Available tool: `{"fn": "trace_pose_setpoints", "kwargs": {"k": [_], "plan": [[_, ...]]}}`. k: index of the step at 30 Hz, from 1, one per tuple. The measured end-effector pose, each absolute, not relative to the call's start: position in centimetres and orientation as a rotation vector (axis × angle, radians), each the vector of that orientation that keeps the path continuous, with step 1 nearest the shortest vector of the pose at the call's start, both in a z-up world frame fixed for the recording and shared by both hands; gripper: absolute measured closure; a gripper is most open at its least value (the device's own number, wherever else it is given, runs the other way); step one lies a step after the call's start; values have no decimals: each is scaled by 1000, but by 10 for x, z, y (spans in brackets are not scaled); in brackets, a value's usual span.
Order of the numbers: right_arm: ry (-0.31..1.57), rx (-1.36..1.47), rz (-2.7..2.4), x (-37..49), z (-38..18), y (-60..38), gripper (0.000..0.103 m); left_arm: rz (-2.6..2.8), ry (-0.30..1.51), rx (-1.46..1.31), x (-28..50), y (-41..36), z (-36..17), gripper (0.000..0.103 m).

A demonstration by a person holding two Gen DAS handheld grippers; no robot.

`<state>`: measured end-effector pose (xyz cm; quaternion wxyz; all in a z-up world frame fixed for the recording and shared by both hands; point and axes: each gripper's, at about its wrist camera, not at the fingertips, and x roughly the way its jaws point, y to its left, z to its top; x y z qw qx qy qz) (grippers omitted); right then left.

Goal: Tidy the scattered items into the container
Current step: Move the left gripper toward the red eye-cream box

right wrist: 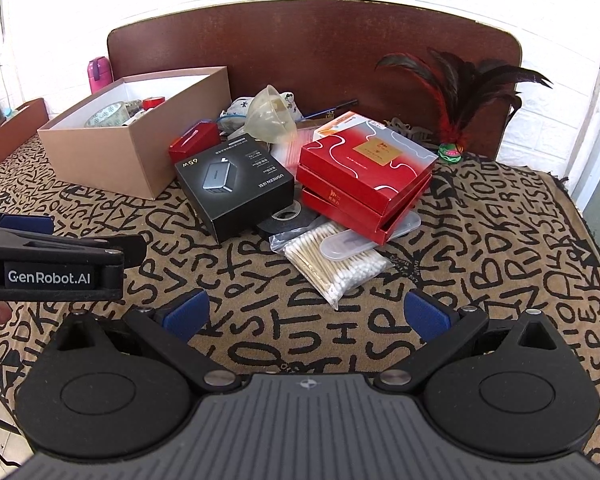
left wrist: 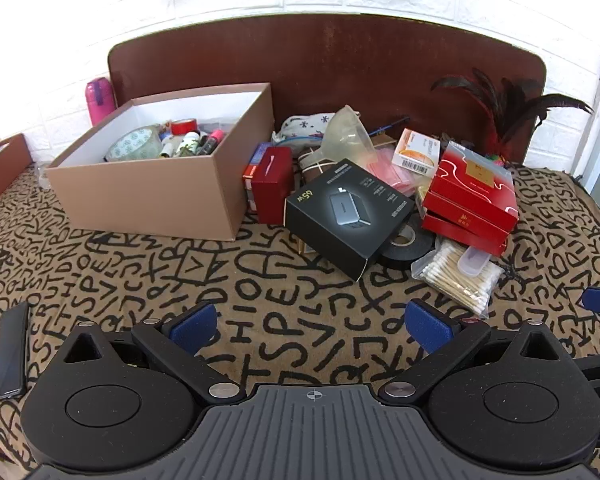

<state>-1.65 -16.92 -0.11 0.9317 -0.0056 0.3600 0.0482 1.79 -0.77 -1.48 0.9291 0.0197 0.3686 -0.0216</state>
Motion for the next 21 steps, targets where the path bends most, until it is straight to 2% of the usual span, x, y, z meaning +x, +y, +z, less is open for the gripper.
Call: {"fn": "trace_pose_setpoints", "kwargs": {"k": [21], "plan": [[654, -3, 109, 36, -19, -218, 2, -141, 765, 96, 88, -53, -10, 0]]}}
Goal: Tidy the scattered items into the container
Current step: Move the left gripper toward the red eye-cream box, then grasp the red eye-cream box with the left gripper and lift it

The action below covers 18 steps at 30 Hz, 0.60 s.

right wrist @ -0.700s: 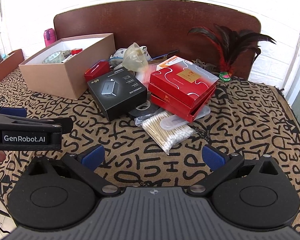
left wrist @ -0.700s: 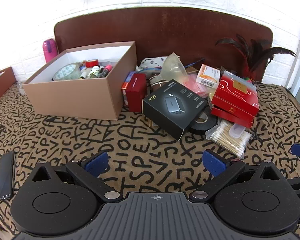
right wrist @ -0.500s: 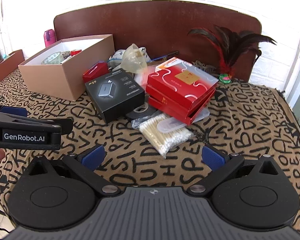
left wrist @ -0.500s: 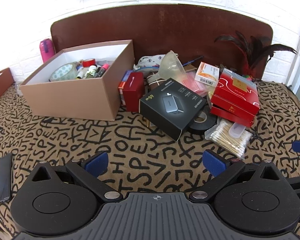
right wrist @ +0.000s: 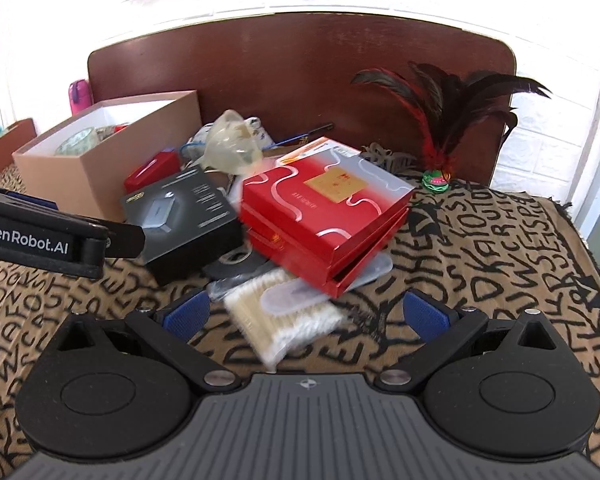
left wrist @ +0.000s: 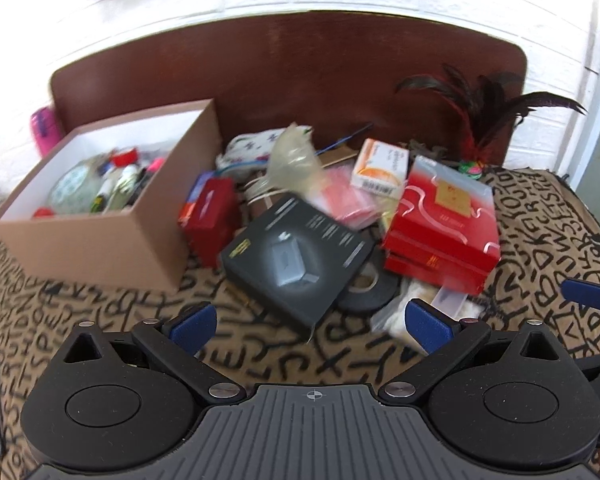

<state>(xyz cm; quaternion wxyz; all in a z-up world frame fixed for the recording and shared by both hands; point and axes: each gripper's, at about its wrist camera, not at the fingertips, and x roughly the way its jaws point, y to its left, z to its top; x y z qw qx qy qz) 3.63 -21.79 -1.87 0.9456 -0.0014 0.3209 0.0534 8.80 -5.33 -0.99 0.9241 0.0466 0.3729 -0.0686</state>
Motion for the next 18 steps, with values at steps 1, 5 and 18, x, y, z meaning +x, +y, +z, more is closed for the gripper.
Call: {"fn": "trace_pose_setpoints", "kwargs": {"k": [1, 5, 18], "plan": [[660, 5, 107, 43, -20, -222, 3, -145, 768, 103, 93, -56, -10, 0], [683, -6, 125, 64, -28, -232, 7, -193, 771, 108, 116, -68, -12, 0], [664, -32, 266, 111, -44, -246, 19, -439, 858, 75, 191, -104, -24, 1]]}}
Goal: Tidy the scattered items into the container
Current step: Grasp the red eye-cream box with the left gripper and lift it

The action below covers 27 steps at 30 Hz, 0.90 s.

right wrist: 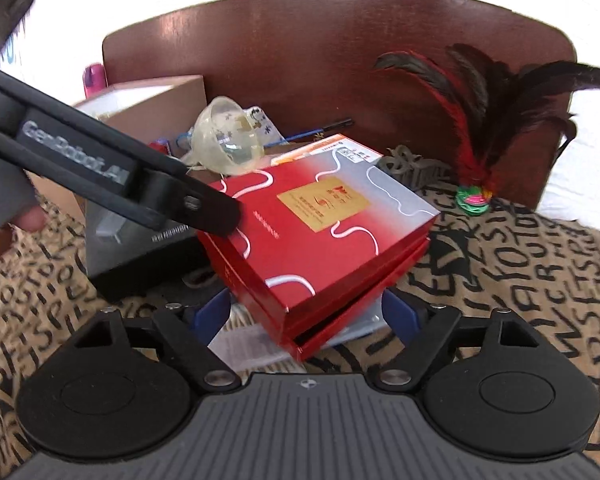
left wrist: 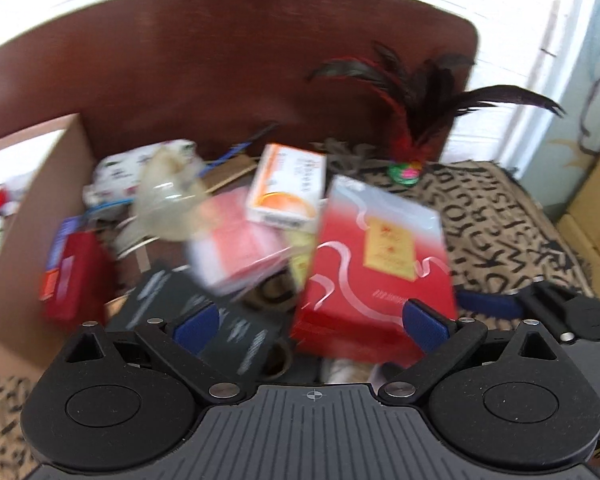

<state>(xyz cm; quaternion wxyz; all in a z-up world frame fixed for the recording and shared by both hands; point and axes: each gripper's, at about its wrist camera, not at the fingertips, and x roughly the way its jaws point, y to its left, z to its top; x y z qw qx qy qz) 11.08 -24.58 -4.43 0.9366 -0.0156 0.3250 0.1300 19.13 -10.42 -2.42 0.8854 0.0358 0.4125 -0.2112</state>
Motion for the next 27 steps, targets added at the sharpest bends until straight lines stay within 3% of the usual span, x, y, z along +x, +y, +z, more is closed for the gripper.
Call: {"fn": "trace_pose_setpoints", "kwargs": {"k": [4, 7, 12, 24, 27], "plan": [[659, -20, 296, 118, -43, -245, 25, -484, 900, 76, 209, -113, -36, 3], [667, -53, 297, 121, -42, -239, 27, -578, 937, -1, 218, -112, -44, 13], [673, -68, 284, 113, -38, -234, 38, -599, 911, 24, 205, -111, -43, 18], [663, -151, 448, 9, -25, -192, 40, -541, 880, 25, 81, -53, -32, 14], [726, -120, 516, -18, -35, -180, 40, -538, 948, -35, 44, -27, -46, 14]]}}
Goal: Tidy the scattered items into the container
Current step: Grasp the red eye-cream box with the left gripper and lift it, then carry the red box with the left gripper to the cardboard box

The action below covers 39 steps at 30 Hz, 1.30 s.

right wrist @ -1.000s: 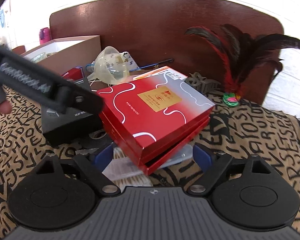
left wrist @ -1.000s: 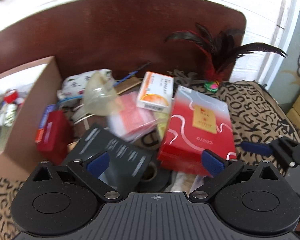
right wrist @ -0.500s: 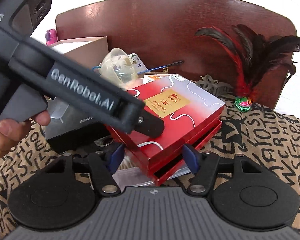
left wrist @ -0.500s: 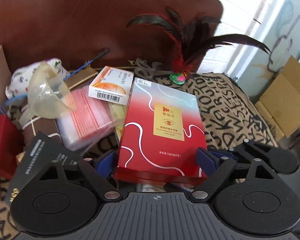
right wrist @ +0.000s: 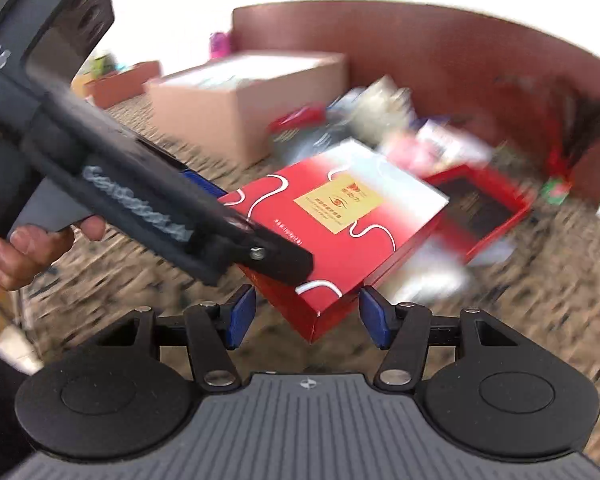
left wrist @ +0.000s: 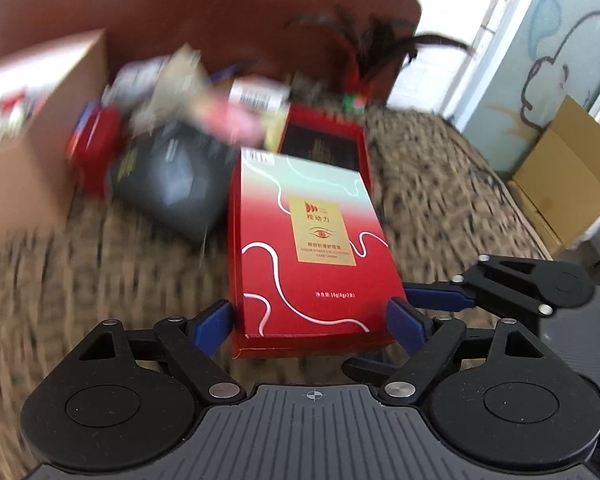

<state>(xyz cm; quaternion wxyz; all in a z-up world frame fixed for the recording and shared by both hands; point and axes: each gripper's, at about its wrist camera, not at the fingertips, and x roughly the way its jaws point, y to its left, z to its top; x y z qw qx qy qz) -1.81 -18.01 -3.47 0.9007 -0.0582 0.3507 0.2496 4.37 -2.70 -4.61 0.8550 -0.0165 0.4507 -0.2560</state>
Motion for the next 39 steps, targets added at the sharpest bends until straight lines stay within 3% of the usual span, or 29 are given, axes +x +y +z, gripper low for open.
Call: {"fn": "trace_pose_setpoints", "kwargs": {"k": [4, 7, 8, 11, 15, 19, 21, 26, 31, 39], "plan": [[787, -136, 588, -42, -54, -166, 37, -524, 1072, -150, 21, 5, -73, 14], [795, -145, 551, -44, -57, -164, 18, -458, 1076, -185, 28, 21, -80, 13], [795, -153, 547, -43, -58, -164, 17, -451, 1067, -190, 32, 24, -81, 12], [774, -215, 538, -41, -59, -162, 17, -456, 1068, -193, 41, 23, -85, 11], [737, -332, 539, -44, -70, -156, 18, -460, 1087, -208, 46, 15, -100, 0], [717, -386, 589, -39, -75, -147, 19, -530, 1098, -244, 53, 10, -108, 6], [751, -344, 614, -30, -77, -146, 26, -552, 1087, -227, 54, 8, -107, 11], [783, -302, 615, -16, -80, -140, 27, -545, 1085, -275, 63, 14, -112, 2], [819, -309, 586, -8, -82, -127, 27, -541, 1045, -228, 62, 15, -110, 7], [795, -304, 664, -13, -56, -100, 36, -451, 984, -289, 42, 65, -85, 12]]}}
